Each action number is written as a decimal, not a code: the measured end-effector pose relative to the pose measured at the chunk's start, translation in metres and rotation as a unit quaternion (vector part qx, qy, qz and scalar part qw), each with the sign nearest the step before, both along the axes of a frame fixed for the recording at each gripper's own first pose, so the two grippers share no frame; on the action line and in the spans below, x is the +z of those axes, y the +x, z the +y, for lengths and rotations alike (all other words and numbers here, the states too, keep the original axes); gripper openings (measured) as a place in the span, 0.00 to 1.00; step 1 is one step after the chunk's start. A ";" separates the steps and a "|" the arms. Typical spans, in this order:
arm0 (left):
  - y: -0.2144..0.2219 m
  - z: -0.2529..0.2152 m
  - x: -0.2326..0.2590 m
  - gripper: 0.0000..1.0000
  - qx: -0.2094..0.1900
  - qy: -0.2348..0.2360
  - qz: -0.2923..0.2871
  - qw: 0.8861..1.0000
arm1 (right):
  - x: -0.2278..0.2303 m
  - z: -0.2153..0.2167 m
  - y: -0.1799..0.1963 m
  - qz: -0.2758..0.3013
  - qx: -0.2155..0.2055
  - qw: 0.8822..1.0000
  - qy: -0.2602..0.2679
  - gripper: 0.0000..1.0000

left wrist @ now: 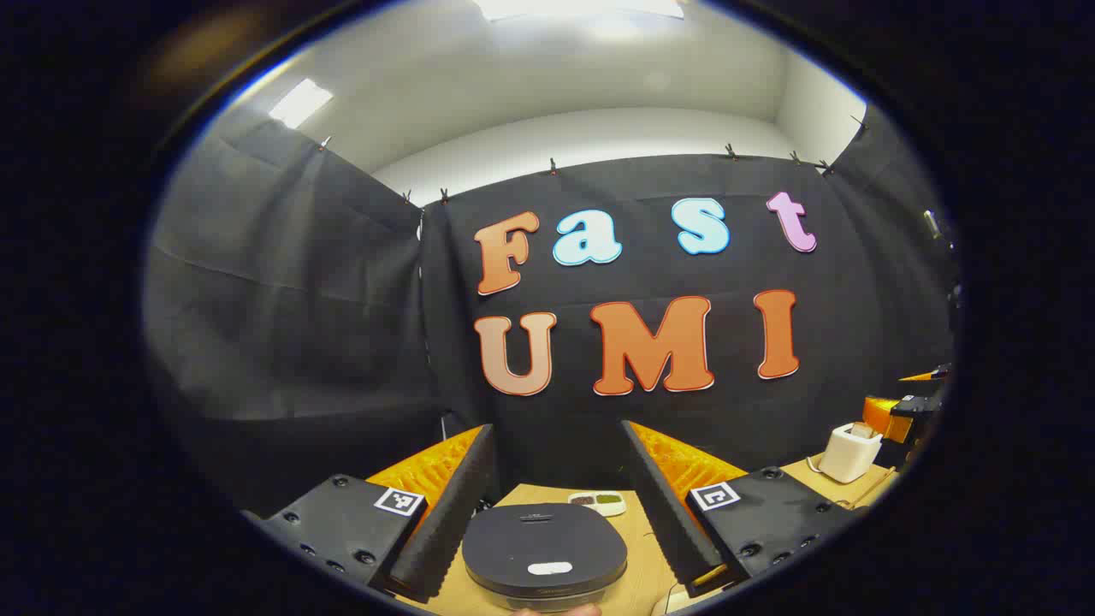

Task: Close the left gripper, press the button to open the rice cooker; take a wooden spoon from the chopstick holder with the right hand, scoop a spoonful of rice and pour it into the rice cooker, then put the wooden spoon back into the chopstick holder.

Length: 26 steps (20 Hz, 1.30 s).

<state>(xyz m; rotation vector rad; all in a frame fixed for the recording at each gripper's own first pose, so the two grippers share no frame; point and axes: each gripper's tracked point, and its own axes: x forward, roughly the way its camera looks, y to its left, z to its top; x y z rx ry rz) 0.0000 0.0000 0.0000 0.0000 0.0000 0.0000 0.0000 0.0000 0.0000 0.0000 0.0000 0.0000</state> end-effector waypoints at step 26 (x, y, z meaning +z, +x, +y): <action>0.025 -0.019 0.044 1.00 -0.036 -0.008 -0.014 0.999 | 0.043 -0.024 -0.007 -0.008 0.004 0.999 -0.047 0.93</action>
